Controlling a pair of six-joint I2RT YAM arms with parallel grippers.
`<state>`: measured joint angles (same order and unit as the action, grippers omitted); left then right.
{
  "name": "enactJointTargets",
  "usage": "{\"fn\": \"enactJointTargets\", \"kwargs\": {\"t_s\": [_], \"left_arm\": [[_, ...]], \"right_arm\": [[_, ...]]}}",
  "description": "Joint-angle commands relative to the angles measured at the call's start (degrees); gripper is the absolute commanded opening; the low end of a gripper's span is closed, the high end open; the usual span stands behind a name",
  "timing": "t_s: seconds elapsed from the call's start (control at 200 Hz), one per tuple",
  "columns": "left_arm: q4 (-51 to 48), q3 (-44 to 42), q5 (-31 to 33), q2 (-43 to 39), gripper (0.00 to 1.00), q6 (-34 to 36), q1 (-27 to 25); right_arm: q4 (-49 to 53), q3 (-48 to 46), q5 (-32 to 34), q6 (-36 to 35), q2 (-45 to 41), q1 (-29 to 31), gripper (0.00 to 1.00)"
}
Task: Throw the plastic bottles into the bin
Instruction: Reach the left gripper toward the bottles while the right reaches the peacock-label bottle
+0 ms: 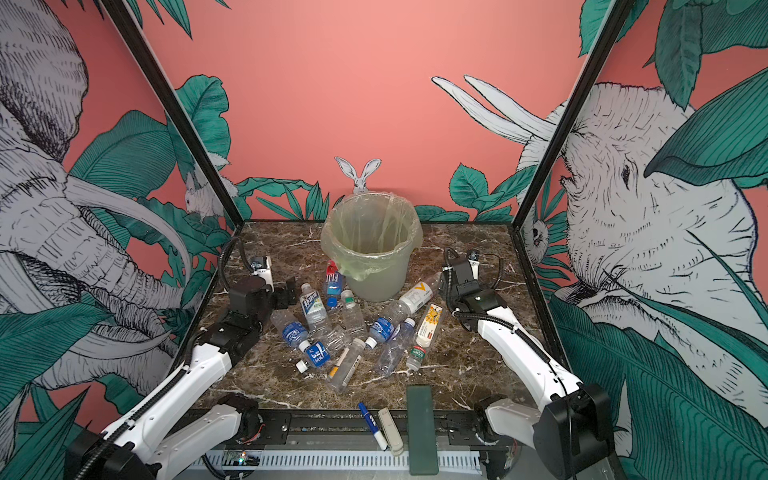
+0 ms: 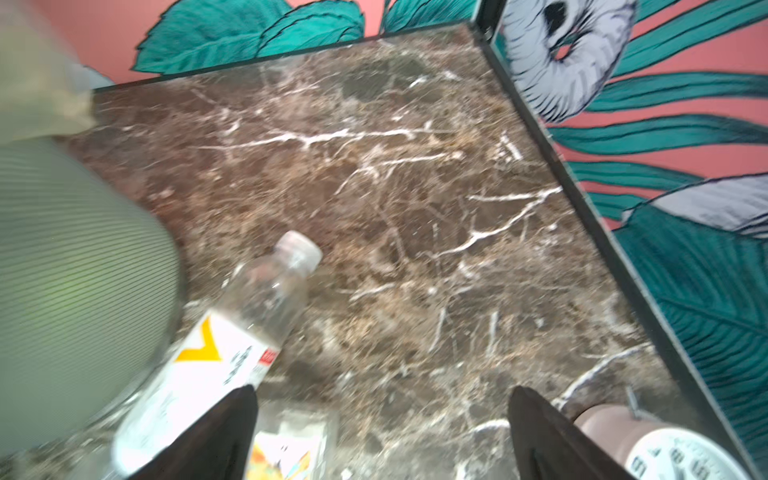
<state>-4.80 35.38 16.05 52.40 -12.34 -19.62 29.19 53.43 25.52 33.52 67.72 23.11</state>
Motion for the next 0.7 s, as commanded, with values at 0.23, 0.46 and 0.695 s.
{"fn": "enactJointTargets", "kwargs": {"t_s": [0.23, 0.46, 0.695], "left_arm": [[-11.64, -2.83, -8.57, -5.89, 0.92, -1.70, -3.48], [-11.91, -5.00, -10.46, -7.92, 0.92, -2.91, -4.95], [-11.21, -5.52, -11.84, -6.02, 0.93, -3.30, -6.12]], "right_arm": [[8.17, -0.40, -0.55, 10.75, 2.83, 11.28, 0.94], [10.05, -0.72, -2.50, 15.69, 5.10, 13.60, 0.97], [8.13, -4.28, -5.55, 20.68, 7.21, 15.18, 0.97]]}}
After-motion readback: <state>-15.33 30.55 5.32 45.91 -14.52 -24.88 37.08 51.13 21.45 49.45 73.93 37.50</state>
